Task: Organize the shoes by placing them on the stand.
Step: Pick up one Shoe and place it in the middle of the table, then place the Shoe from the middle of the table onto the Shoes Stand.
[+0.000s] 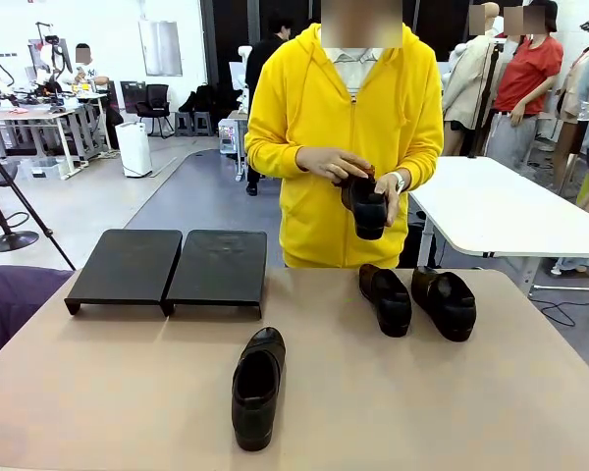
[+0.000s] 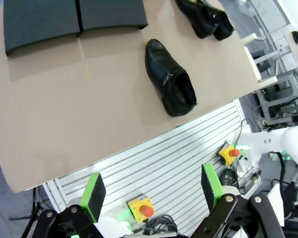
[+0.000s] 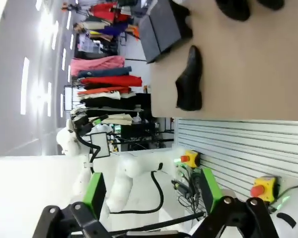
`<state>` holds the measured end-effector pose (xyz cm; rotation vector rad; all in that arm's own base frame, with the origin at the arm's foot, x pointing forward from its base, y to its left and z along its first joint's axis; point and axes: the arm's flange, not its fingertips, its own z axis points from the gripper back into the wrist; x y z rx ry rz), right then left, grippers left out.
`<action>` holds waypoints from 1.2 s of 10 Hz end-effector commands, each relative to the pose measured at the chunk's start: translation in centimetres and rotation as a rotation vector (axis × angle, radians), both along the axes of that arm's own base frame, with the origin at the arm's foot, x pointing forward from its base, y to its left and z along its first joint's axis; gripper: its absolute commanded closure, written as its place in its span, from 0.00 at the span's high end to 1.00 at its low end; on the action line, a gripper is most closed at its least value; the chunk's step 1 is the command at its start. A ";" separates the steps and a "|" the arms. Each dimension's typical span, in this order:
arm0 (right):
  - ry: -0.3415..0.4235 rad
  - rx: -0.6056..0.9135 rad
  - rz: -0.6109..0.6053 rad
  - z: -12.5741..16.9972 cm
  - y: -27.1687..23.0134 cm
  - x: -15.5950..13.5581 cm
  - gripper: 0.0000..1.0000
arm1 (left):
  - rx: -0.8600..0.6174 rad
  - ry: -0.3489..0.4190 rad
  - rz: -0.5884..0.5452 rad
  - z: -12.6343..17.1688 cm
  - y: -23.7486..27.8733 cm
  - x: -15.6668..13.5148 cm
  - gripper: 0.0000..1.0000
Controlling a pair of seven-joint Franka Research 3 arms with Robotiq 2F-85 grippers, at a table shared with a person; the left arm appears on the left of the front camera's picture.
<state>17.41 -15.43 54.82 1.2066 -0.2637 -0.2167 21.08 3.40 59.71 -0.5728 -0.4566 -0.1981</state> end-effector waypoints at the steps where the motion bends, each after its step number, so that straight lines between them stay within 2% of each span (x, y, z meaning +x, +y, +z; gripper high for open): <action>1: 0.007 -0.134 0.008 -0.2 2.2 0.5 1.00 | -0.008 -0.013 -0.010 -0.1 0.0 0.1 1.00; 2: 0.000 0.000 0.000 0.0 0.0 0.0 1.00 | -0.008 -0.013 -0.010 -0.1 0.0 0.1 1.00; 12: 0.000 0.000 0.000 0.0 0.0 0.0 1.00 | -0.008 -0.013 -0.010 -0.1 0.0 0.1 1.00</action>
